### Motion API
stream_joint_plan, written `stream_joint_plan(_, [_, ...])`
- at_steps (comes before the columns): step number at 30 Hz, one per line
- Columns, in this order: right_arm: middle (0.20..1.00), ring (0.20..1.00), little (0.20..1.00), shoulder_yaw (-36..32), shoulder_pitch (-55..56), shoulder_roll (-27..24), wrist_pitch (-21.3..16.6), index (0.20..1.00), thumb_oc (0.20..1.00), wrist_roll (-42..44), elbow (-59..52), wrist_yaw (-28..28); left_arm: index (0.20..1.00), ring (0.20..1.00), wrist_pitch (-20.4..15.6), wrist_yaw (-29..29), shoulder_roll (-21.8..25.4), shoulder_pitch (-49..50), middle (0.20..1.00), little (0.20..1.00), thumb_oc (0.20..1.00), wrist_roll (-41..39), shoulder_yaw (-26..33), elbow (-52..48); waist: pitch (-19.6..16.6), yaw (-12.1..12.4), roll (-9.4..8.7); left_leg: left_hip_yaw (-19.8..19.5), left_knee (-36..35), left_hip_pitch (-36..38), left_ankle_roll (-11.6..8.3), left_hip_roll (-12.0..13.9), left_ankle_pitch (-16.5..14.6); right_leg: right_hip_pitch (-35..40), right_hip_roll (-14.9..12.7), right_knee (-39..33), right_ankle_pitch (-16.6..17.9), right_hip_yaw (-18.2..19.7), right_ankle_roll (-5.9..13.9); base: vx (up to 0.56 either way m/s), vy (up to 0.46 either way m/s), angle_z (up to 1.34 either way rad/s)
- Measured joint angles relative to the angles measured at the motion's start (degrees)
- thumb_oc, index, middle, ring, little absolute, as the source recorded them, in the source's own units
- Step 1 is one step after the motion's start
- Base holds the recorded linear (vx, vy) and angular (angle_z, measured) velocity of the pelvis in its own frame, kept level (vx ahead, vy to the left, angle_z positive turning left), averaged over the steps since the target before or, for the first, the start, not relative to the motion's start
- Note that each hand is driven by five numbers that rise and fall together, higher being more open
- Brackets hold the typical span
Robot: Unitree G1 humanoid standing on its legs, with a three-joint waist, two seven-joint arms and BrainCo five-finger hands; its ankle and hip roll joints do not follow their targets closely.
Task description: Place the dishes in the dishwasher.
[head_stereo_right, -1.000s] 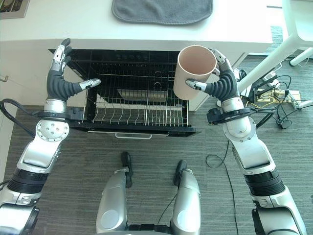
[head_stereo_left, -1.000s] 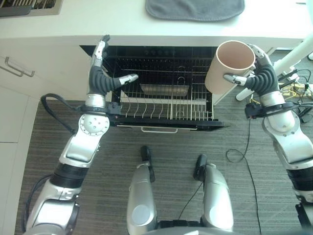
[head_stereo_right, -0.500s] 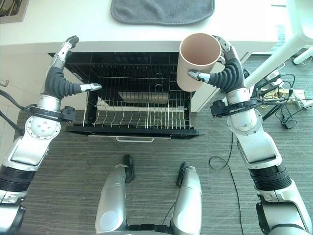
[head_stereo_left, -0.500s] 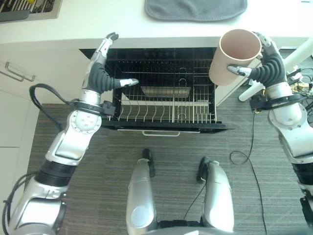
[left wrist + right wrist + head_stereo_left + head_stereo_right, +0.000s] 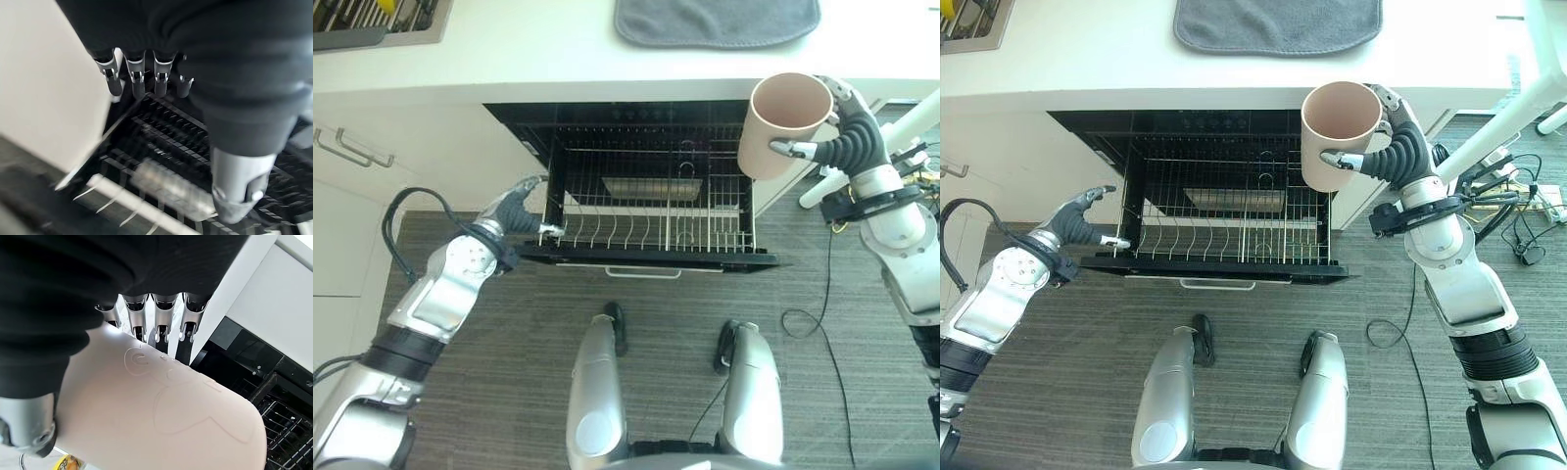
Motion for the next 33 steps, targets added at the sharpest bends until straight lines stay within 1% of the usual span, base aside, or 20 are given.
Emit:
stream_joint_plan(2, [0.2, 0.2, 0.2, 1.6, -1.4, 0.0, 0.0, 0.2, 0.2, 0.0, 0.0, 0.9, 1.0, 1.0, 1.0, -1.7, -0.4, -0.3, 1.0, 1.0, 1.0, 0.3, -2.0, 2.9, 0.0, -0.4, 0.25, 0.2, -0.4, 0.0, -0.44, 0.3, 0.4, 0.0, 0.5, -1.0, 0.4, 0.0, 0.11, -0.01, 0.046, -0.06])
stream_joint_plan(3, [0.2, 0.2, 0.2, 1.6, -1.4, 0.0, 0.1, 0.2, 0.2, 0.0, 0.0, 0.9, 1.0, 1.0, 1.0, -2.1, -0.9, -0.4, 1.0, 1.0, 1.0, 0.7, -2.3, 3.0, 0.0, -0.5, 0.27, 0.2, -0.4, 0.0, -0.45, 0.3, 0.4, 0.0, 0.5, -1.1, 0.4, 0.0, 0.13, -0.01, 0.061, -0.06])
stream_joint_plan(6, [0.2, 0.2, 0.2, 1.9, -4.3, -0.5, 1.4, 0.2, 0.2, 0.7, -0.1, 2.0, 1.0, 1.0, 0.9, -6.4, -0.9, -2.8, 1.0, 1.0, 1.0, 2.8, -6.4, 3.6, 0.1, -1.1, 0.37, 0.7, -0.8, 0.2, -0.41, 0.3, 0.4, 0.0, 0.6, -1.7, 0.6, 0.2, 0.37, -0.03, 0.057, -0.06])
stream_joint_plan(8, [0.2, 0.2, 0.2, 2.3, -4.7, -0.9, 1.4, 0.2, 0.2, 1.1, -0.2, 3.0, 1.0, 1.0, 0.6, -8.5, -1.3, -2.5, 1.0, 1.0, 1.0, 2.8, -6.4, 3.5, 0.2, -1.1, 0.51, 1.6, -1.7, 1.0, -0.41, 0.3, 0.5, 0.1, 0.6, -2.3, 0.9, 0.6, 0.37, -0.05, 0.041, -0.13])
stream_joint_plan(13, [0.2, 0.2, 0.2, 2.3, -4.8, -1.7, 1.4, 0.2, 0.2, 1.1, -0.4, 4.2, 1.0, 1.0, 0.6, -11.8, -1.3, -2.5, 1.0, 1.0, 1.0, 5.1, -6.3, 3.4, 0.3, -1.8, 0.78, 1.7, -2.6, 1.2, -0.49, 0.3, 0.8, 0.2, 0.9, -3.1, 1.2, 0.5, 0.43, -0.02, 0.029, -0.02])
stream_joint_plan(16, [0.2, 0.2, 0.2, 2.9, -4.8, -2.4, 1.4, 0.2, 0.2, 1.2, -0.4, 4.4, 1.0, 1.0, 0.7, -13.0, -1.3, -2.5, 1.0, 1.0, 1.0, 5.1, -6.4, 3.6, 0.3, -2.2, 0.82, 2.0, -3.0, 1.4, -0.49, 0.4, 0.8, 0.2, 1.4, -3.8, 1.5, 0.8, 0.44, -0.03, 0.037, -0.08])
stream_joint_plan(19, [0.2, 0.2, 0.2, 3.8, -5.1, -2.4, 1.4, 0.2, 0.2, 1.1, -0.4, 4.8, 1.0, 1.0, 0.8, -13.5, -1.4, -2.2, 1.0, 1.0, 1.0, 5.1, -7.1, 4.0, 0.4, -2.2, 0.95, 3.1, -4.0, 2.6, -0.51, 0.4, 0.8, 0.3, 1.5, -4.3, 1.8, 1.7, 0.54, -0.04, 0.022, -0.15])
stream_joint_plan(23, [0.2, 0.2, 0.2, 3.8, -5.1, -2.6, 1.3, 0.2, 0.2, 1.2, -0.4, 5.5, 1.0, 1.0, 1.0, -13.7, -1.9, -2.1, 1.0, 1.0, 1.0, 5.9, -7.7, 4.9, 0.4, -2.3, 1.06, 3.3, -4.4, 2.9, -0.56, 0.5, 0.9, 0.5, 1.6, -4.8, 1.8, 1.7, 0.54, -0.01, 0.008, -0.03])
stream_joint_plan(26, [0.2, 0.2, 0.2, 3.9, -5.1, -3.2, 1.4, 0.2, 0.2, 1.2, -0.4, 5.9, 1.0, 1.0, 1.1, -15.2, -2.5, -2.2, 1.0, 1.0, 1.0, 7.9, -8.6, 5.4, 0.4, -2.3, 1.06, 3.3, -4.4, 3.0, -0.55, 0.4, 0.9, 0.6, 1.6, -4.9, 1.8, 1.7, 0.54, 0.0, 0.0, 0.0])
stream_joint_plan(29, [0.2, 0.2, 0.2, 3.9, -5.2, -3.2, 1.4, 0.2, 0.2, 1.1, -0.4, 5.9, 1.0, 1.0, 2.2, -17.1, -3.0, -2.0, 1.0, 1.0, 1.0, 9.5, -9.0, 6.0, 0.4, -2.3, 1.06, 3.3, -4.4, 3.0, -0.55, 0.4, 0.9, 0.6, 1.7, -4.9, 1.8, 1.7, 0.53, 0.0, 0.0, 0.0])
stream_joint_plan(33, [0.2, 0.2, 0.2, 3.9, -5.2, -3.3, 1.4, 0.2, 0.2, 1.2, -0.3, 6.6, 1.0, 1.0, 2.5, -19.4, -3.0, -1.2, 1.0, 1.0, 1.0, 9.6, -10.2, 7.8, 0.4, -2.3, 1.09, 3.3, -5.0, 3.0, -0.6, 0.4, 0.9, 0.5, 1.7, -5.2, 1.8, 1.6, 0.57, 0.0, 0.0, 0.0])
